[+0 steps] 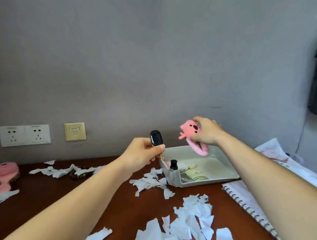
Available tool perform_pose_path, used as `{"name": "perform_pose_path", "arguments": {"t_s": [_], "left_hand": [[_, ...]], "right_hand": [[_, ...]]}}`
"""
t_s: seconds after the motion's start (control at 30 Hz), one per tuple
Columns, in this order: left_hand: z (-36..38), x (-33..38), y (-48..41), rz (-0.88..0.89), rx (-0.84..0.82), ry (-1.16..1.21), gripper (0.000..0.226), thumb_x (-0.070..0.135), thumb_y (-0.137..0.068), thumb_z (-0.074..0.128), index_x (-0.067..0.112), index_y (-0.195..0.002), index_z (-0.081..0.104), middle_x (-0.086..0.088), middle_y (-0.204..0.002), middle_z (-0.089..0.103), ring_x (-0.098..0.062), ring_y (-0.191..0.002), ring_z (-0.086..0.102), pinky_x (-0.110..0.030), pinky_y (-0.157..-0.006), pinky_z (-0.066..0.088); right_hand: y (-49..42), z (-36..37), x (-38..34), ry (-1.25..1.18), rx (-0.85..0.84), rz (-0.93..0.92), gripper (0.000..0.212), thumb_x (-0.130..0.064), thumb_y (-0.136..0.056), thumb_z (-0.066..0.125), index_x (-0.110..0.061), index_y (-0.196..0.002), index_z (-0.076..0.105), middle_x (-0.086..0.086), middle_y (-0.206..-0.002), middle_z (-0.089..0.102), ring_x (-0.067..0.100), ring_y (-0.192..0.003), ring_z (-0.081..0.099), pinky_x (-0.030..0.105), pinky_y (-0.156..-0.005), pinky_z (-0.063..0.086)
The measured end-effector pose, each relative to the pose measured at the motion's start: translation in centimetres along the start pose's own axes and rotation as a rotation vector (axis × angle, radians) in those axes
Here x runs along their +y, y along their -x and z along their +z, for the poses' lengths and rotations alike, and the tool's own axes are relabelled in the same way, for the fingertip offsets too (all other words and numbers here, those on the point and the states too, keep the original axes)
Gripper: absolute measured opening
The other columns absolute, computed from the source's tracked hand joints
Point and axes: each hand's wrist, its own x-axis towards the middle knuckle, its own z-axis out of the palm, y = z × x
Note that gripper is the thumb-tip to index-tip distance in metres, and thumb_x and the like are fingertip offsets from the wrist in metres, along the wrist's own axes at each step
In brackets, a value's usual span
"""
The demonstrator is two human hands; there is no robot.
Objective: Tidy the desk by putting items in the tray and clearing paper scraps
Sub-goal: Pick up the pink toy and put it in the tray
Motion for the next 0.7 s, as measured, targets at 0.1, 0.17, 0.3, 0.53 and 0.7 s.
{"name": "perform_pose_path", "arguments": {"t_s": [0.1, 0.17, 0.3, 0.53, 0.7], "left_hand": [[3.0, 1.4, -1.6, 0.055, -0.015, -0.019, 0.027, 0.016, -0.089, 0.064, 0.012, -0.112, 0.051, -0.005, -0.076, 0.059, -0.008, -0.053, 0.047, -0.016, -0.050, 0.041], [4.9, 2.2, -2.8, 0.060, -0.042, -0.020, 0.034, 0.012, -0.088, 0.064, 0.009, -0.116, 0.044, -0.015, -0.082, 0.060, -0.013, -0.049, 0.047, -0.018, -0.044, 0.044], [9.1, 2.6, -5.9, 0.074, -0.068, -0.049, 0.025, 0.011, -0.089, 0.062, 0.012, -0.107, 0.044, -0.007, -0.069, 0.060, -0.004, -0.037, 0.054, -0.020, -0.045, 0.047], [15.2, -0.2, -11.3, 0.022, -0.035, -0.239, 0.002, 0.014, -0.094, 0.048, 0.013, -0.093, 0.048, -0.011, -0.077, 0.066, -0.015, -0.050, 0.061, -0.018, -0.045, 0.047], [18.2, -3.4, -14.1, -0.046, -0.013, -0.347, 0.011, 0.012, -0.091, 0.048, 0.014, -0.083, 0.055, -0.018, -0.086, 0.069, -0.033, -0.084, 0.068, -0.029, -0.065, 0.048]], "right_hand": [[0.4, -1.3, 3.3, -0.006, 0.010, 0.037, 0.051, -0.021, -0.076, 0.069, -0.017, -0.125, 0.052, 0.008, -0.121, 0.062, 0.031, -0.112, 0.055, 0.031, -0.087, 0.041], [0.6, -1.7, 5.3, -0.005, 0.003, 0.066, 0.049, -0.020, -0.076, 0.068, -0.017, -0.123, 0.054, 0.009, -0.120, 0.062, 0.030, -0.111, 0.055, 0.030, -0.085, 0.040], [0.5, -1.7, 9.1, -0.025, -0.015, 0.119, 0.052, -0.019, -0.076, 0.069, -0.019, -0.126, 0.052, 0.008, -0.121, 0.060, 0.030, -0.113, 0.053, 0.030, -0.085, 0.039], [-1.2, 1.0, 13.6, -0.051, -0.034, 0.160, 0.053, -0.021, -0.074, 0.069, -0.020, -0.124, 0.052, 0.006, -0.119, 0.061, 0.029, -0.109, 0.055, 0.030, -0.082, 0.042], [-3.1, 3.5, 15.2, -0.072, -0.033, 0.168, 0.047, -0.021, -0.071, 0.068, -0.022, -0.116, 0.054, 0.007, -0.113, 0.064, 0.031, -0.105, 0.057, 0.036, -0.086, 0.051]]}}
